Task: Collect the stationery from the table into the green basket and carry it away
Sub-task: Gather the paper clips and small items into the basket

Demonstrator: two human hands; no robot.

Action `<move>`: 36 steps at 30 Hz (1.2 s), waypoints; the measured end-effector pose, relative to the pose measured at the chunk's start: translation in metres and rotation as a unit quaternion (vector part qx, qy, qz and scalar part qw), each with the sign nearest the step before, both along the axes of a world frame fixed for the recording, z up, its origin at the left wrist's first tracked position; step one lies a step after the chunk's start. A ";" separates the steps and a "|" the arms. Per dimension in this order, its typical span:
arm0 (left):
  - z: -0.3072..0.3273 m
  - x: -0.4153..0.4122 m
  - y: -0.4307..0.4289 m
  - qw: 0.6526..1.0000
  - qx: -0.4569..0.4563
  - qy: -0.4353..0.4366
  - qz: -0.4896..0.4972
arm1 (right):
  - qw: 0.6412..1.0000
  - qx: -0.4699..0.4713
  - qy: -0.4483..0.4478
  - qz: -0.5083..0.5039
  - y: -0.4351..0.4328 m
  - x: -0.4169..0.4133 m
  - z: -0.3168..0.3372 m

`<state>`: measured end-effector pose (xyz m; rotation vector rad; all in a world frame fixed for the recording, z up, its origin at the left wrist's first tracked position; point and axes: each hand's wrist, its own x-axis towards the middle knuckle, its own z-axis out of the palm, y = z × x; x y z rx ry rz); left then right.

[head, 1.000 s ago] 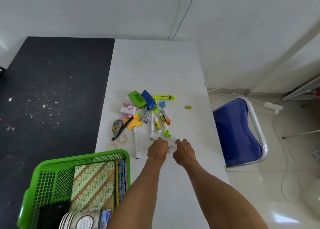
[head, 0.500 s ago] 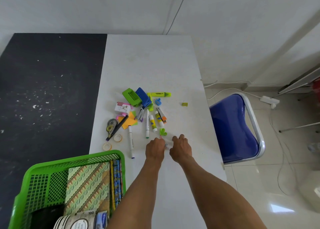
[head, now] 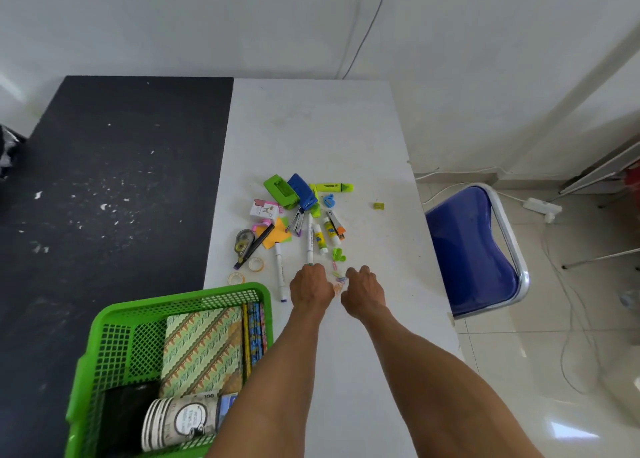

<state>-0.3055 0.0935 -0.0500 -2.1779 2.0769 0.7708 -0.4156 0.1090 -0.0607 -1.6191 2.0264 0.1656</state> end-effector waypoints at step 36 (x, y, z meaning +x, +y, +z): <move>0.012 0.175 0.161 0.979 0.138 -0.015 -0.147 | 0.998 -0.060 0.002 -0.014 0.090 0.167 0.049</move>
